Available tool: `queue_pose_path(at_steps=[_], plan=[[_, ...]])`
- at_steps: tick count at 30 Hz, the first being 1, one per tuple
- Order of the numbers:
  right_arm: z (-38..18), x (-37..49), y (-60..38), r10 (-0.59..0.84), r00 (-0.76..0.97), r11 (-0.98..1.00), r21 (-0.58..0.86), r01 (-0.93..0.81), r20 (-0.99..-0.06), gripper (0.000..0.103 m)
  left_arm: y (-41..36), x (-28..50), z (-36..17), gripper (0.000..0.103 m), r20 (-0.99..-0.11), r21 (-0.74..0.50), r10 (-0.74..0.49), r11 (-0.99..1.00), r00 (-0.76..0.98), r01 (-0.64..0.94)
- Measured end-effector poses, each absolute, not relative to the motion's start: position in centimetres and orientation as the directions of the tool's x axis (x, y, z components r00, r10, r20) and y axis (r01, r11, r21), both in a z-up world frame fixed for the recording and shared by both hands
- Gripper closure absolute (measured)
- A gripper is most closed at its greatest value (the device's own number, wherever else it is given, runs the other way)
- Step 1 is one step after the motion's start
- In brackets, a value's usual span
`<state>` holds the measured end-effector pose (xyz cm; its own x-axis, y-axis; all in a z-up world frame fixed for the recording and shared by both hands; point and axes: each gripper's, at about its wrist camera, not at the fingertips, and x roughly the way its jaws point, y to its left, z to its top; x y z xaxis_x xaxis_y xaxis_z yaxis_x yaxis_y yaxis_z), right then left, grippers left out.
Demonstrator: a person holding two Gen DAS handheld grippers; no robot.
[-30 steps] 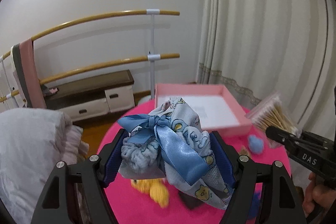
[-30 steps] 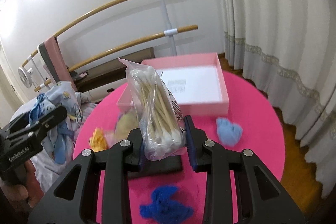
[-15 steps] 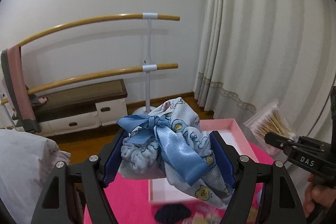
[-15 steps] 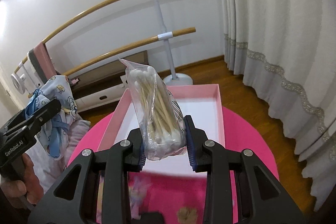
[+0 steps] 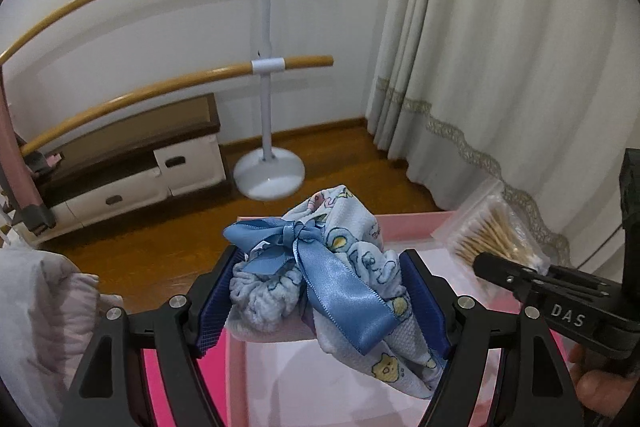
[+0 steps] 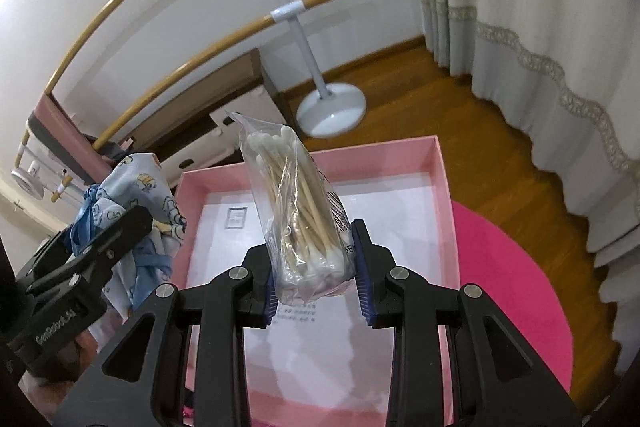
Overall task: Organize soft objects
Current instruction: 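Lift the cloth bundle with the left gripper while the right gripper carries the swab bag to the pink box, then open both grippers to drop the bundle and swab bag into the box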
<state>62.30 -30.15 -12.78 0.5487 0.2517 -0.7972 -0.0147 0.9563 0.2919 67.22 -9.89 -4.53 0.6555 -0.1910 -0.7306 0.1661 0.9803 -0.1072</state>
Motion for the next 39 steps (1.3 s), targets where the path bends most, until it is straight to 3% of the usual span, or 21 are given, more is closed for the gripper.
queue_pose_path(at_steps=[9,12,15,17,18,21,28,39], plan=[[-15.7,64.2,-31.5,0.247,0.509,0.952,0.304,0.031,-0.825,0.074,-13.7,73.6,-6.7,0.024,-0.777,-0.043,-0.139,0.985,0.614,0.168],[-16.0,64.5,-31.6,0.249,0.504,0.949,0.312,0.043,-0.827,0.069,-15.1,74.8,-7.7,0.022,-0.793,-0.037,-0.128,0.986,0.596,0.163],[-16.0,64.4,-31.9,0.258,0.517,0.943,0.328,0.048,-0.816,0.051,-15.9,75.8,-7.7,0.014,-0.798,-0.018,-0.112,0.987,0.592,0.162],[-15.6,63.9,-32.0,0.250,0.529,0.943,0.328,0.058,-0.811,0.027,-15.9,74.6,-7.3,0.010,-0.786,-0.007,-0.104,0.987,0.609,0.159],[-15.3,63.7,-32.0,0.249,0.536,0.942,0.329,0.058,-0.807,0.024,-15.7,73.7,-6.8,0.009,-0.780,-0.003,-0.102,0.987,0.618,0.159],[-14.5,62.7,-32.1,0.249,0.561,0.939,0.338,0.058,-0.790,0.002,-15.4,72.8,-5.6,0.002,-0.757,0.017,-0.082,0.989,0.648,0.145],[-11.1,58.9,-32.5,0.235,0.630,0.937,0.345,0.055,-0.740,0.000,-14.6,69.4,-2.3,0.000,-0.694,0.020,-0.075,0.992,0.716,0.123],[-5.2,49.5,-31.3,0.219,0.729,0.944,0.329,0.010,-0.649,0.000,-11.0,56.0,0.1,0.000,-0.583,-0.013,-0.106,0.993,0.806,0.121]])
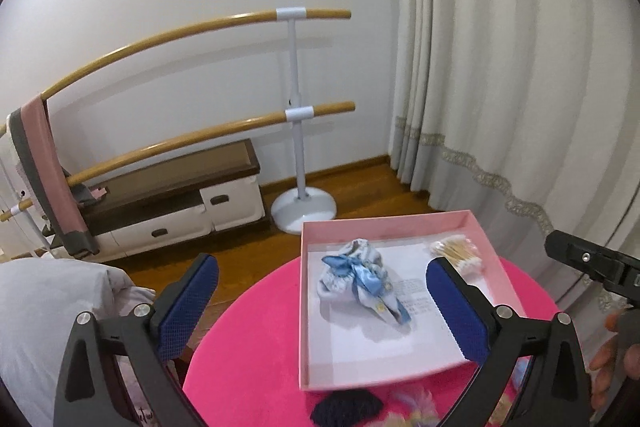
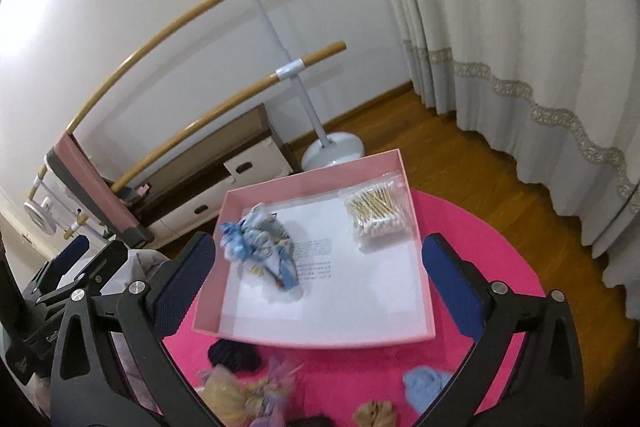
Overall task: Organize soft objects
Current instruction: 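Open both grippers to drop the bundle and swab bag into the box, then withdraw both tools from the box back over the table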
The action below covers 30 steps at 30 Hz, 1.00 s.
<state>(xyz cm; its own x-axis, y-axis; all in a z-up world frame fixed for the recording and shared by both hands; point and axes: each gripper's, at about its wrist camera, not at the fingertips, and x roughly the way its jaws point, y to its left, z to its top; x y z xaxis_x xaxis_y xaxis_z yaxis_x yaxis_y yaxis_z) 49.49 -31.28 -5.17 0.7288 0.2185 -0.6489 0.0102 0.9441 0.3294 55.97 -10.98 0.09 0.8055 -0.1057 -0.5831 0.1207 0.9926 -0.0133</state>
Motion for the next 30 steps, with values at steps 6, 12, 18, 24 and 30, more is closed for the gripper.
queue_pose_path(at_steps=[6,12,18,24,30], plan=[[-3.4,44.1,-30.0,0.189,0.772,0.952,0.306,0.007,-0.606,0.000,-7.0,47.4,0.5,0.000,-0.525,-0.046,-0.120,0.993,0.843,0.113],[-2.4,38.7,-28.5,0.103,0.812,0.973,0.230,0.039,-0.574,0.000,-4.8,38.2,0.4,0.000,-0.444,-0.006,-0.069,0.997,0.893,0.074],[-2.0,32.7,-26.3,-0.046,0.845,0.988,0.100,0.117,-0.533,0.000,-4.6,33.1,-2.6,0.000,-0.398,0.006,-0.078,0.996,0.914,0.088],[-2.2,28.5,-24.5,-0.137,0.850,0.986,0.013,0.167,-0.509,0.000,-4.6,27.7,-4.2,0.000,-0.379,0.032,-0.091,0.993,0.921,0.112],[-2.3,25.6,-24.5,-0.126,0.864,0.989,0.008,0.149,-0.488,0.000,-5.8,22.9,-5.2,0.000,-0.380,0.039,-0.074,0.995,0.922,0.096]])
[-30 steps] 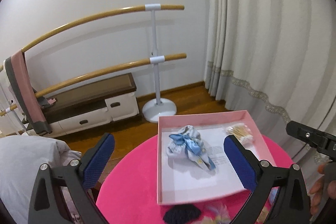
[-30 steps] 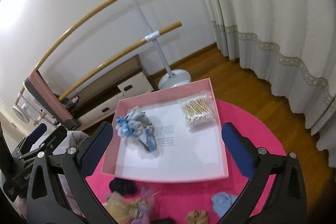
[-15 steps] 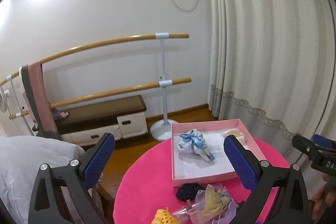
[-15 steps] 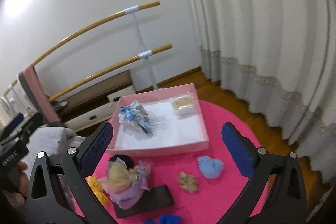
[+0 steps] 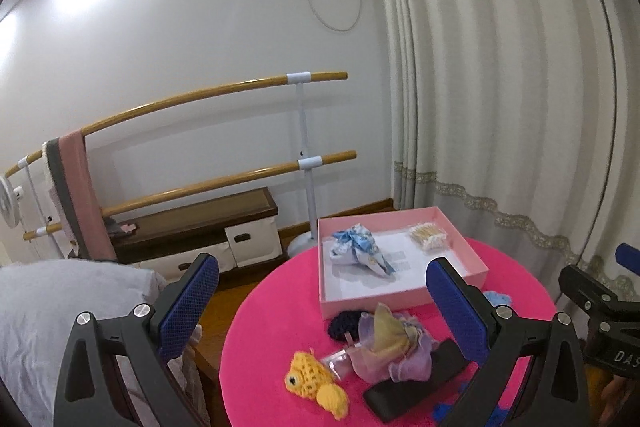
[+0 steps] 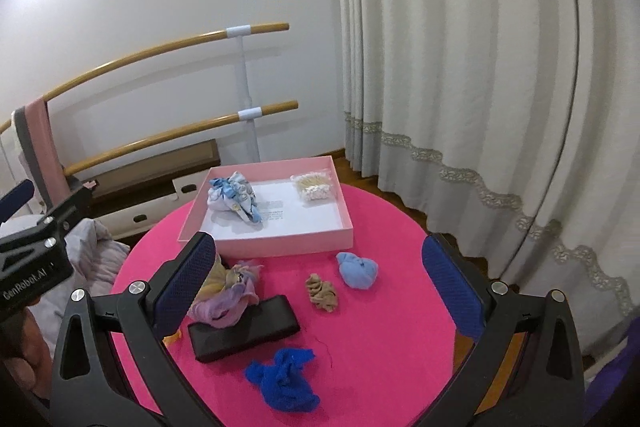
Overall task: Organize soft objects
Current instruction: 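Withdraw both tools from the box back over the table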
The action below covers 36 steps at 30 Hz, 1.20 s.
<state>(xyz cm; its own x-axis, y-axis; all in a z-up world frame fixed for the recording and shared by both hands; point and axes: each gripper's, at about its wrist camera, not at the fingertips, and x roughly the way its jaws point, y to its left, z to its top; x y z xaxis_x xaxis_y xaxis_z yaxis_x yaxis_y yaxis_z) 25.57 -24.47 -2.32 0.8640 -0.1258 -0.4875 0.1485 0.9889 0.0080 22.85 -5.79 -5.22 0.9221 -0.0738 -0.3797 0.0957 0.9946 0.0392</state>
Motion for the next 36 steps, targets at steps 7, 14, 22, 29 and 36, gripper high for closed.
queue_pose_path(at_steps=[7,14,22,29,36], plan=[[-2.5,24.3,-25.0,-0.021,0.888,1.000,0.010,0.029,-0.459,0.000,-7.5,17.3,-5.1,0.000,-0.354,0.007,0.018,1.000,0.935,-0.017],[-2.5,24.6,-25.4,0.029,0.896,0.999,-0.014,-0.039,-0.443,0.000,-7.8,15.6,-4.5,0.000,-0.366,-0.003,0.107,0.993,0.924,-0.116],[-4.6,22.8,-25.1,-0.025,0.883,1.000,-0.013,0.022,-0.468,0.000,-6.0,15.4,-4.8,0.000,-0.402,-0.001,0.075,0.997,0.913,-0.083],[-6.4,20.7,-24.8,-0.135,0.852,0.988,-0.009,0.151,-0.505,0.000,-3.6,16.3,-5.2,0.000,-0.416,0.011,-0.013,1.000,0.909,0.019],[-6.2,20.6,-23.4,-0.133,0.845,0.991,-0.050,0.125,-0.518,0.000,-1.8,16.7,-5.8,0.000,-0.443,-0.030,-0.025,0.999,0.896,0.013]])
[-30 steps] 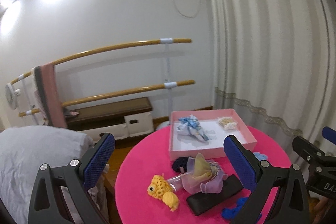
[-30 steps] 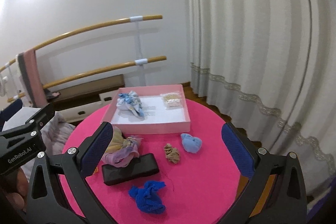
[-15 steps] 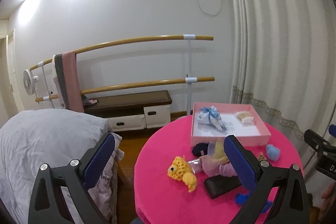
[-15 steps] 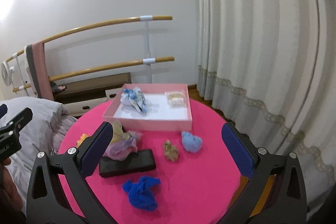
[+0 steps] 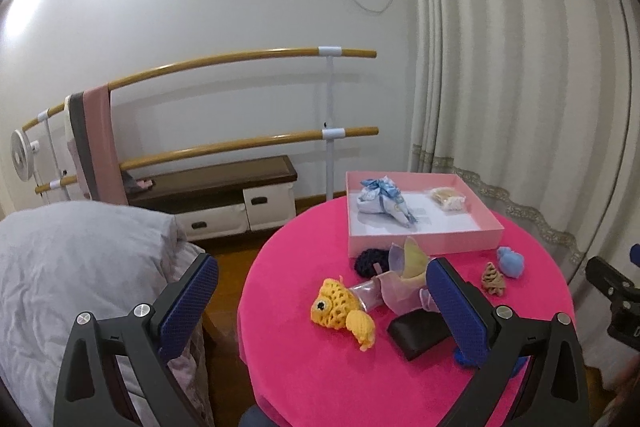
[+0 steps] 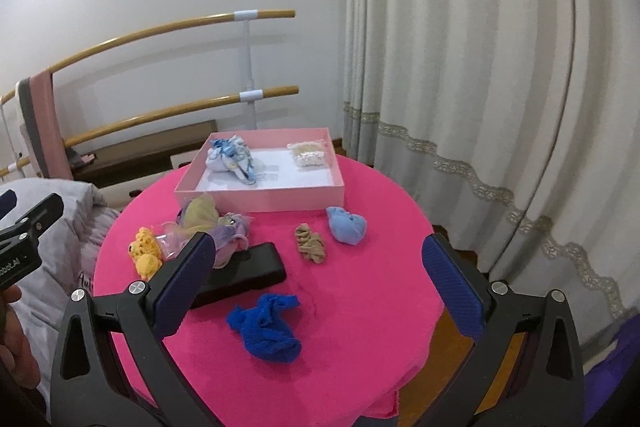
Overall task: Organize soft objects
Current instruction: 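Withdraw both tools from the box back over the table, then grasp the yellow crocheted fish with the left gripper while the right gripper grasps the blue knit sock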
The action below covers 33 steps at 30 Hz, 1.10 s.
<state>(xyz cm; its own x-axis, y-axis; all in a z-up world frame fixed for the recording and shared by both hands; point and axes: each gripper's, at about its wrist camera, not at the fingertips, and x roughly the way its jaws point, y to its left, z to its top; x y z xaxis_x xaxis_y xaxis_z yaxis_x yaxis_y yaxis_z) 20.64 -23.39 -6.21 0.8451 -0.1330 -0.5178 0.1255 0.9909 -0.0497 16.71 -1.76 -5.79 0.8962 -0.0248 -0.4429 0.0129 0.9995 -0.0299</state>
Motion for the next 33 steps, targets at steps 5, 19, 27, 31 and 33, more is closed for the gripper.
queue_pose_path(at_steps=[5,19,27,31,33], plan=[[-7.0,21.4,-23.1,-0.102,0.835,0.995,-0.050,0.090,-0.541,0.000,-1.4,17.2,-6.3,0.000,-0.467,-0.031,-0.016,1.000,0.884,0.002],[-12.8,25.1,-23.1,-0.057,0.749,0.998,-0.037,0.043,-0.660,0.000,-2.3,23.4,-11.3,0.000,-0.584,0.016,-0.003,1.000,0.812,0.016],[-15.4,26.9,-23.0,-0.025,0.709,1.000,-0.018,0.017,-0.705,0.000,-2.8,26.8,-13.8,0.000,-0.638,0.028,0.002,0.999,0.770,0.020],[-16.6,27.3,-22.8,-0.015,0.689,1.000,-0.015,0.006,-0.724,0.000,-2.8,28.4,-14.8,0.000,-0.659,0.023,0.006,1.000,0.752,0.012],[-17.0,27.6,-22.8,-0.015,0.681,1.000,-0.014,0.007,-0.732,0.000,-3.0,29.0,-15.3,0.000,-0.666,0.026,0.005,1.000,0.746,0.017]])
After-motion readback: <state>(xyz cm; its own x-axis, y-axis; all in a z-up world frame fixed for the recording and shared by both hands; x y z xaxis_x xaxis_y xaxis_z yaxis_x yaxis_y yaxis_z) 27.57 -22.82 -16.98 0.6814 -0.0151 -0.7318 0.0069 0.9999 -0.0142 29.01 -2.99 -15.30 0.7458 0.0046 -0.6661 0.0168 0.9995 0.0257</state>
